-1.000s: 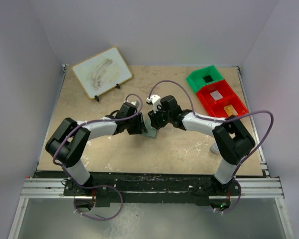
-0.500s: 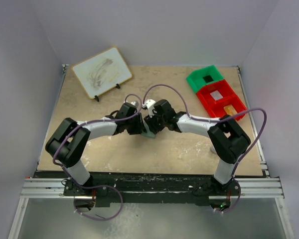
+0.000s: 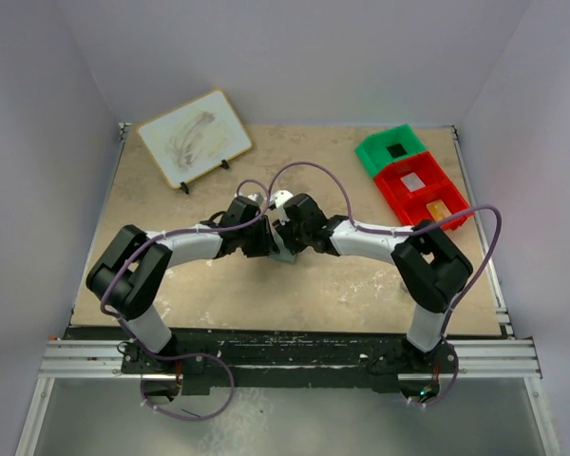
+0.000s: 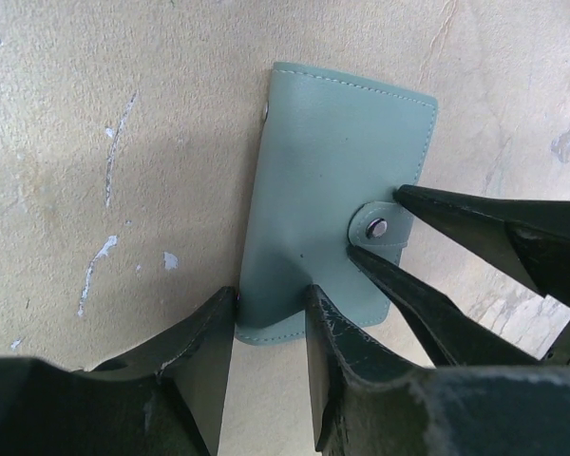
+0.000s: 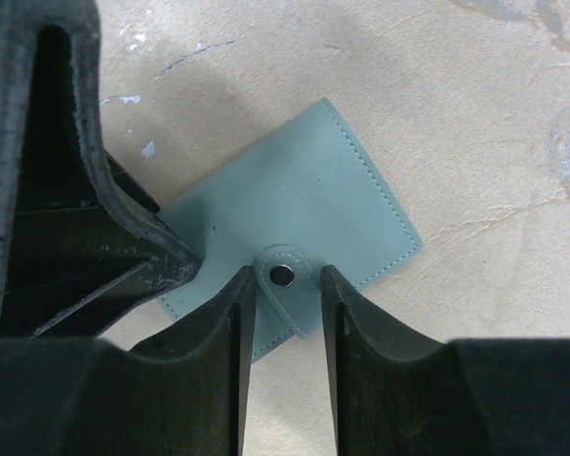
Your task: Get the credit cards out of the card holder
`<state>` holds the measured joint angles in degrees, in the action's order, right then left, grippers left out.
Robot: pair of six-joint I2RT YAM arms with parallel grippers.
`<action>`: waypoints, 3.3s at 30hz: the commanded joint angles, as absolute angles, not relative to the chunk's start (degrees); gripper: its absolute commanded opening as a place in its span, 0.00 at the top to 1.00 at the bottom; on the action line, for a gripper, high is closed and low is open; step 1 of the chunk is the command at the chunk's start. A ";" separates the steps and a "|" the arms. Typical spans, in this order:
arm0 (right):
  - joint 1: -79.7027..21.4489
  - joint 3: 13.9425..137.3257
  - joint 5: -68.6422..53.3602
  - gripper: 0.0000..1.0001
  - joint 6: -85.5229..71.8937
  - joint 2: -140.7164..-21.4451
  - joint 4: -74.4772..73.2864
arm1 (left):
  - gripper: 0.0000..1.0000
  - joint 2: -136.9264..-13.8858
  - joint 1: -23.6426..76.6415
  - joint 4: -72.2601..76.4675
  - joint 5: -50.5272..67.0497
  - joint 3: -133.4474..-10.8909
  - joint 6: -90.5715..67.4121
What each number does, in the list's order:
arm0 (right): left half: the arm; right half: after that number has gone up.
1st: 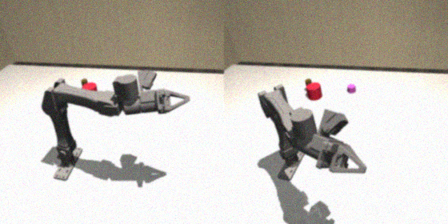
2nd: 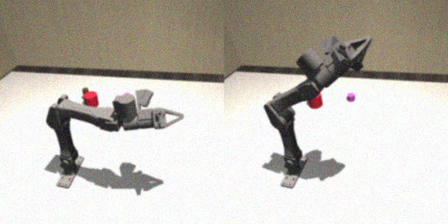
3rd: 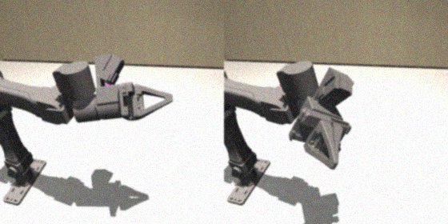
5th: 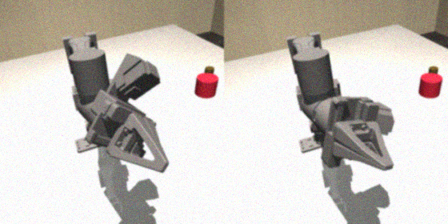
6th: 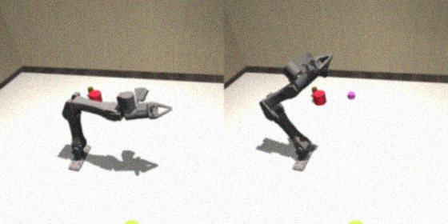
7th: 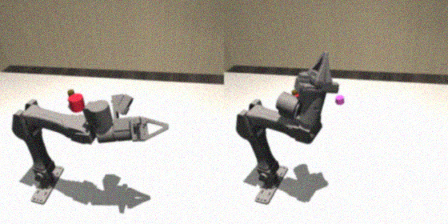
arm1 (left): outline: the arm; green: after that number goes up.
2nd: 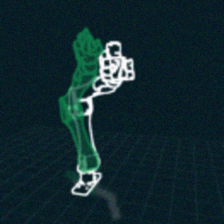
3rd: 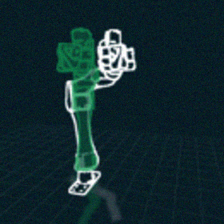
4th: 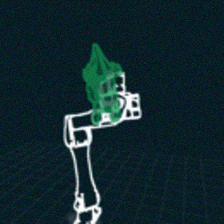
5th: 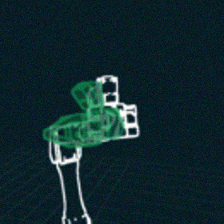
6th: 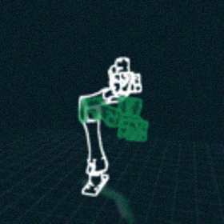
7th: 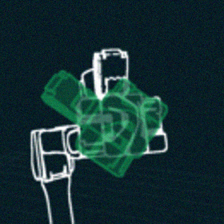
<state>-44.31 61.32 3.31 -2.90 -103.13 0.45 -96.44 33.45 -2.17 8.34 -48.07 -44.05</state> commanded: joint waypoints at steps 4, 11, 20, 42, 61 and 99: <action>-44.30 63.05 7.09 0.80 -6.88 -106.38 -3.60 | 0.70 -96.92 33.64 -5.06 6.23 -47.32 -43.59; -43.89 60.28 4.27 0.81 -13.58 -102.47 0.43 | 0.70 -96.75 33.62 -6.05 5.78 -47.74 -43.02; -37.48 57.11 -9.32 0.88 -21.69 -101.34 7.63 | 0.71 -96.50 33.65 -6.59 5.47 -47.05 -42.85; -30.32 54.57 -13.08 0.56 -22.77 -96.64 5.74 | 0.71 -96.00 33.65 -6.68 5.89 -46.80 -42.80; -33.45 62.92 -9.96 0.54 -30.76 -98.76 -4.04 | 0.70 -95.72 33.62 -7.36 6.24 -47.80 -42.71; -37.80 66.93 8.77 0.53 -35.12 -100.09 -17.97 | 0.70 -95.40 33.64 -8.53 6.04 -48.84 -42.52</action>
<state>-38.17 66.98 6.13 -33.36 -103.42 -17.06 -96.29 33.52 -3.79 8.10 -48.53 -43.97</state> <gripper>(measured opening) 0.477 0.303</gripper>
